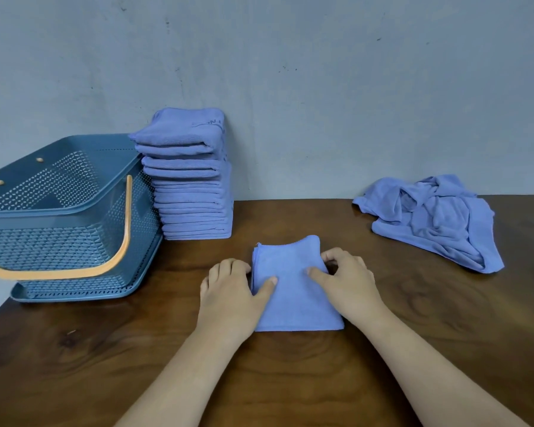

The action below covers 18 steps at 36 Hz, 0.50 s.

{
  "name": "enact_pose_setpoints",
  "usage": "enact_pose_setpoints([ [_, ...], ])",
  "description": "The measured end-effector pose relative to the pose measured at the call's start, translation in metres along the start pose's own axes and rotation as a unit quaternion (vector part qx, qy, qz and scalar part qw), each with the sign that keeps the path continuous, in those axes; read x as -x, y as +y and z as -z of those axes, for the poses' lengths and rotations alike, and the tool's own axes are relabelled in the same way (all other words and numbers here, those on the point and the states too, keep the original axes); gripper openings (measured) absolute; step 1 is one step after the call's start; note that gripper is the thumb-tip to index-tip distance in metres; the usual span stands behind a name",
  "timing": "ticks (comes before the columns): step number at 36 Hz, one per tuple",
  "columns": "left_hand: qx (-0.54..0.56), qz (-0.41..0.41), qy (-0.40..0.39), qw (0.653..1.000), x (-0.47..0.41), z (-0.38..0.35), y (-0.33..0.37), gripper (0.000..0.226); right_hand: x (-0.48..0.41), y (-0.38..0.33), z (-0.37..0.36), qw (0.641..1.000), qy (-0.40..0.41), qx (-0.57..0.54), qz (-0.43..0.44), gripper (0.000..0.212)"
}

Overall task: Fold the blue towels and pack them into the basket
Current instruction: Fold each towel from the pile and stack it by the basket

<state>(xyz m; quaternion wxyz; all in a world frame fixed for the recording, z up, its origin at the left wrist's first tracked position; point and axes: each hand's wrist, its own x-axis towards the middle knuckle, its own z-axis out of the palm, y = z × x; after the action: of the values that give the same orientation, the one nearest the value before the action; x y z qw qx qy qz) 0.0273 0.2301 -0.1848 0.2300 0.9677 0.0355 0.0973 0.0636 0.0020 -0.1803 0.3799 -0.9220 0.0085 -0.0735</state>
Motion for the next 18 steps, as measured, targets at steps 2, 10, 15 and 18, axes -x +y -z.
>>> enact_pose_setpoints([
  [2,0.006,-0.001,-0.007,1.0,0.0,0.0,-0.002,0.062,0.003,-0.005,0.002,0.99,-0.027,-0.137,-0.018,0.011],
  [10,0.277,0.041,-0.011,0.96,-0.003,0.01,0.003,0.071,0.019,-0.029,0.017,0.904,-0.089,-0.415,0.044,0.042],
  [15,0.608,0.061,-0.085,0.787,-0.003,0.022,0.014,0.076,0.021,-0.033,0.026,0.864,-0.111,-0.487,0.06,0.048],
  [18,0.651,0.04,-0.141,0.745,0.002,0.026,0.016,0.05,0.021,-0.032,0.028,0.848,-0.106,-0.517,0.05,0.045],
])
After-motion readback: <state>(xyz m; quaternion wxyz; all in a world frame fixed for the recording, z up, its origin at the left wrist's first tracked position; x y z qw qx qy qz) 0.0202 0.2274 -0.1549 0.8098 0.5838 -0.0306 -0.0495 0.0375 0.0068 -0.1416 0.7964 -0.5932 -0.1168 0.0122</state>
